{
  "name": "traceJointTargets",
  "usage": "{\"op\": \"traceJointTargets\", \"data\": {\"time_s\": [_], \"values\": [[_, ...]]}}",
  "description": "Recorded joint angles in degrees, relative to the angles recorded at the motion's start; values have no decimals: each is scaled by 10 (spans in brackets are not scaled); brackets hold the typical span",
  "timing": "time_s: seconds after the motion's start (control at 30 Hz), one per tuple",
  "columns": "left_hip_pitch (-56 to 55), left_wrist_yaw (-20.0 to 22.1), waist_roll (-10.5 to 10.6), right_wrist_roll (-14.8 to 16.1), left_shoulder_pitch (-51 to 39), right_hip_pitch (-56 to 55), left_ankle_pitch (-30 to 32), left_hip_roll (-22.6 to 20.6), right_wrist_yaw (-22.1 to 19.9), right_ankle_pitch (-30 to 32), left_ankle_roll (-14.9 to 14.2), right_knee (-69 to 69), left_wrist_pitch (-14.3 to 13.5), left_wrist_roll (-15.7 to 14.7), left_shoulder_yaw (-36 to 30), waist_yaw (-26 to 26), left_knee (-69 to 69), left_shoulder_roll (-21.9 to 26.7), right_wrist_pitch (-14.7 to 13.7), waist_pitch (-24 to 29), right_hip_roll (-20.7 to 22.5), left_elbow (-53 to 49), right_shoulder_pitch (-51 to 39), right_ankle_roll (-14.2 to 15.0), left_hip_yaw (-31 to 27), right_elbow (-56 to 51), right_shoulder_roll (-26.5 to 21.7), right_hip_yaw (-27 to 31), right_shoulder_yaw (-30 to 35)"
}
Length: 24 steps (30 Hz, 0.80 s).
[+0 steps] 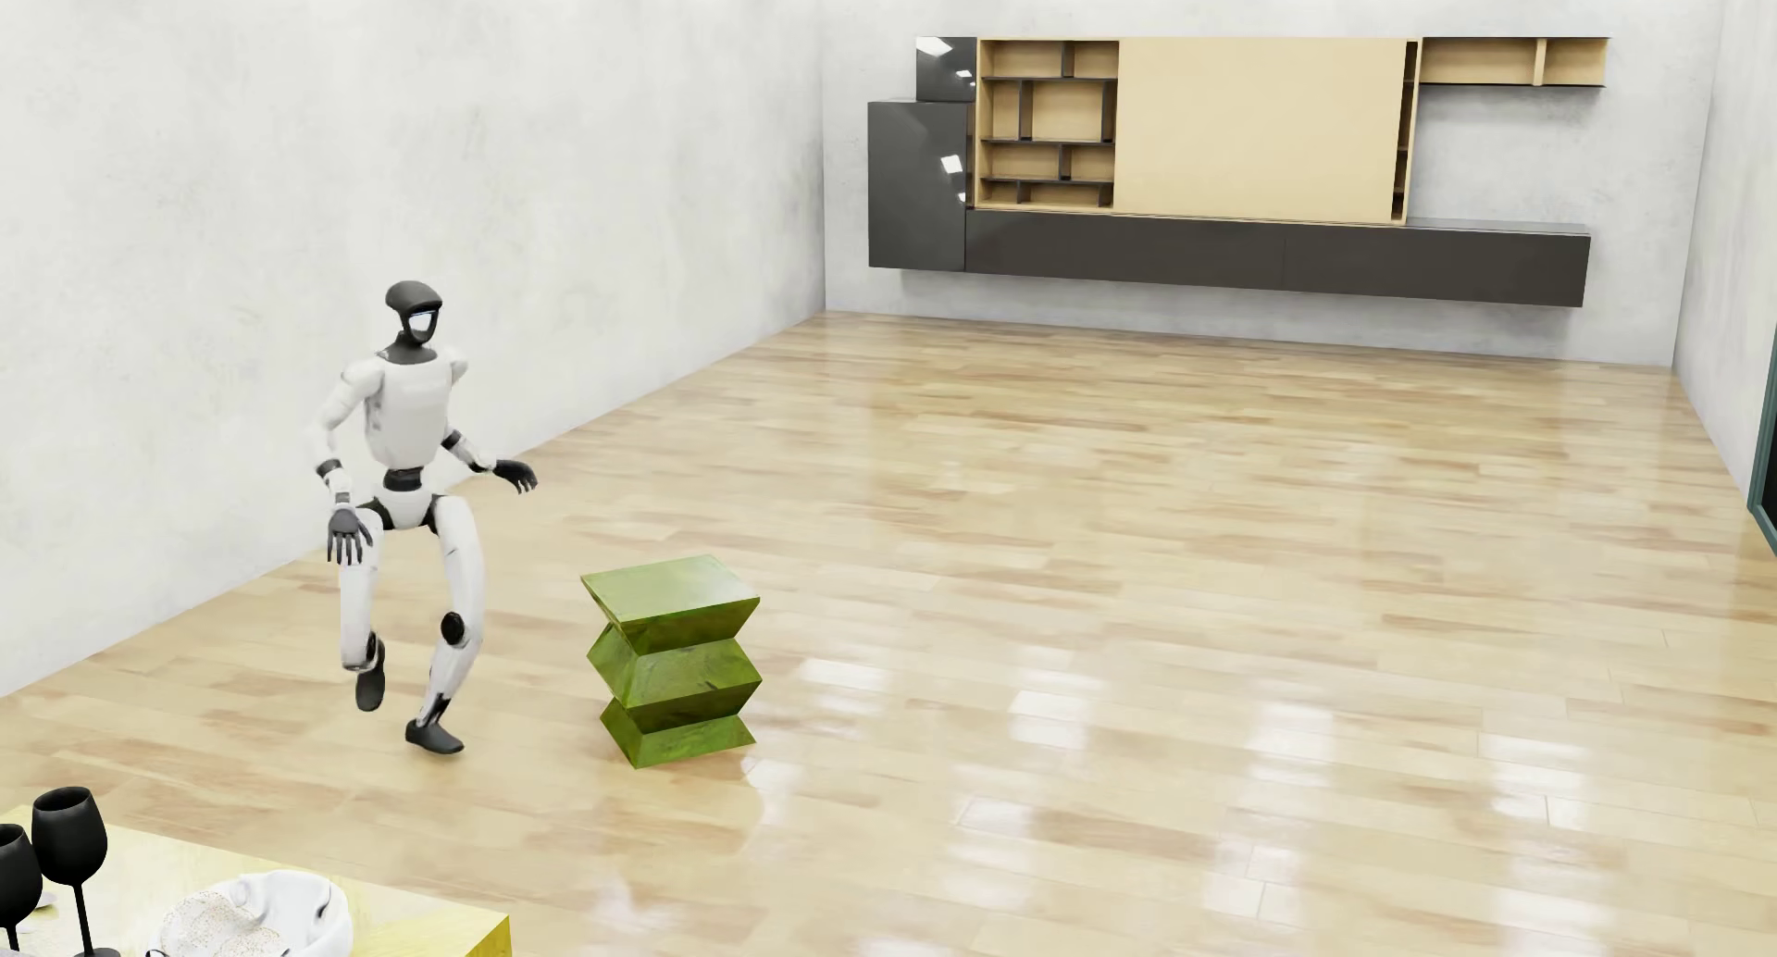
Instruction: Head to the endtable
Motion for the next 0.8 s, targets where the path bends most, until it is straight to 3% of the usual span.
{"op": "traceJointTargets", "data": {"time_s": [0.03,0.07,0.1,0.13,0.17,0.2,0.23,0.27,0.3,0.33,0.4,0.47,0.5,0.53,0.57,0.67,0.7,0.73,0.8], "values": [[0,-35,4,28,-30,-57,7,-31,15,-10,0,-70,-23,34,-71,-21,0,24,-5,0,-21,15,53,-35,-56,11,15,43,-17],[3,-98,8,23,-43,-85,18,-58,61,-26,0,-191,-51,107,-163,-45,-5,66,-7,-3,-21,30,91,-36,-111,32,26,91,-11],[8,-175,13,-5,-61,-88,19,-73,107,2,0,-332,-66,201,-253,-72,-4,111,-8,-6,-6,34,127,-28,-145,47,40,163,-5],[14,-258,19,-31,-85,-64,2,-71,136,114,3,-447,-72,274,-328,-99,3,147,-8,-11,44,26,159,66,-161,54,71,317,-11],[4,-327,21,-43,-116,7,-18,-83,143,67,-14,-492,-73,307,-389,-115,30,162,-7,-15,85,15,191,179,-199,51,108,421,-34],[-13,-359,22,-48,-148,62,-26,-100,135,-14,-54,-518,-69,307,-432,-120,64,168,-7,-15,85,4,211,185,-259,46,155,389,-59],[-31,-351,25,-57,-172,99,-25,-87,121,-73,-76,-548,-60,290,-453,-126,83,169,-5,-14,61,-2,212,185,-270,50,203,280,-75],[-45,-318,30,-70,-181,131,-22,-26,107,-97,-68,-591,-45,276,-453,-135,75,165,5,-16,58,-1,191,185,-200,68,243,201,-79],[-42,-281,34,-80,-176,156,-17,35,102,-92,-56,-638,-27,275,-440,-142,56,158,18,-20,73,3,158,185,-116,95,274,168,-73],[-33,-257,37,-84,-167,171,-13,73,113,-80,-75,-668,-10,280,-427,-144,47,151,24,-24,85,10,123,185,-60,121,292,146,-56],[-22,-253,37,-76,-154,167,-33,104,162,-78,-84,-658,14,269,-400,-144,92,145,-12,-30,90,39,58,182,-37,146,287,95,4],[32,-253,41,-54,-146,158,-38,163,160,-73,-29,-648,36,239,-370,-144,117,148,-55,-36,97,94,13,171,35,139,273,62,23],[83,-249,43,-38,-144,163,-26,174,142,-70,-97,-654,52,234,-364,-143,71,149,-65,-40,97,128,4,167,68,131,266,47,7],[129,-246,44,-27,-146,170,-87,152,116,-75,-113,-650,73,237,-365,-140,-12,150,-65,-43,97,164,-3,163,66,125,267,31,-13],[161,-242,43,-18,-152,175,-103,125,87,-76,-109,-642,90,241,-368,-140,-77,146,-63,-45,87,200,-7,160,63,116,263,17,-32],[187,-225,24,38,-176,162,-51,45,2,-49,-94,-543,131,237,-373,-149,-151,129,-52,-40,6,316,18,143,20,112,265,-36,-107],[199,-232,16,51,-180,149,-37,22,5,-22,-92,-495,139,245,-383,-152,-173,129,-45,-37,-25,344,23,136,7,128,257,-42,-100],[214,-228,9,43,-173,131,-24,0,35,9,-90,-445,127,258,-393,-154,-196,133,-41,-35,-55,356,21,133,-3,151,240,-38,-71],[231,-178,-4,6,-156,103,-9,-30,135,51,-88,-366,91,254,-379,-156,-217,132,-41,-32,-100,356,6,126,-24,200,198,-23,16]]}}
